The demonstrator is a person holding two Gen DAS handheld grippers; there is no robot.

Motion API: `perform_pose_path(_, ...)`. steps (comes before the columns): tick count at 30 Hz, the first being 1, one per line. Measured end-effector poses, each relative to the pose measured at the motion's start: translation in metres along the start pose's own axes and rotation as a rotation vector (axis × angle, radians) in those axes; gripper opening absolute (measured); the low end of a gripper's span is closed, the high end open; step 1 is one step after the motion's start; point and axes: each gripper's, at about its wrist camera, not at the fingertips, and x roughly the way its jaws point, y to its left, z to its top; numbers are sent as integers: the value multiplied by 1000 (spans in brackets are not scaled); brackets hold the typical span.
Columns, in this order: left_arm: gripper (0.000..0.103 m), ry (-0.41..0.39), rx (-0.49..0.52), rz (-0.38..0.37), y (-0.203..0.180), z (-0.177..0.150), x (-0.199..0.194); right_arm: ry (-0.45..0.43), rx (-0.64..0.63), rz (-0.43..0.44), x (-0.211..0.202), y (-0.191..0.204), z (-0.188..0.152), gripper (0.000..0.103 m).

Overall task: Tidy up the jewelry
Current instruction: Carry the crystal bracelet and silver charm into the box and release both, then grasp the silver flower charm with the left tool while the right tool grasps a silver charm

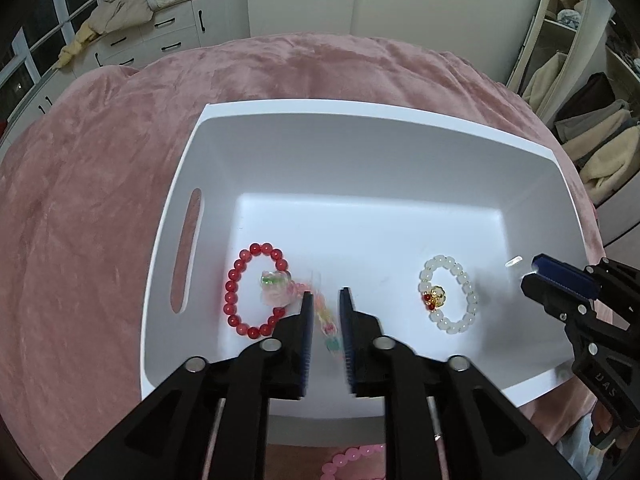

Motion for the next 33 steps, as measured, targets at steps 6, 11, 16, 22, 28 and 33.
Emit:
perform_pose_path(6, 37, -20, -5, -4, 2, -2, -12, -26, 13, -8, -9, 1, -1, 28)
perform_pose_path(11, 69, -87, 21, -24, 1, -10, -41, -140, 7, -21, -40, 3, -5, 75)
perform_pose_path(16, 75, -125, 39, -43, -4, -24, -62, -191, -21, -10, -63, 8, -8, 81)
perform_pose_path(22, 80, -148, 28, -62, 2, -44, -78, -228, -100, 21, -83, 21, -18, 86)
perform_pose_path(28, 81, -123, 43, -68, 4, -71, -74, -220, -220, 144, -88, 41, -38, 84)
perform_pose_path(33, 81, -69, 32, -74, 9, -91, -53, -110, -298, 204, -69, 55, -47, 59)
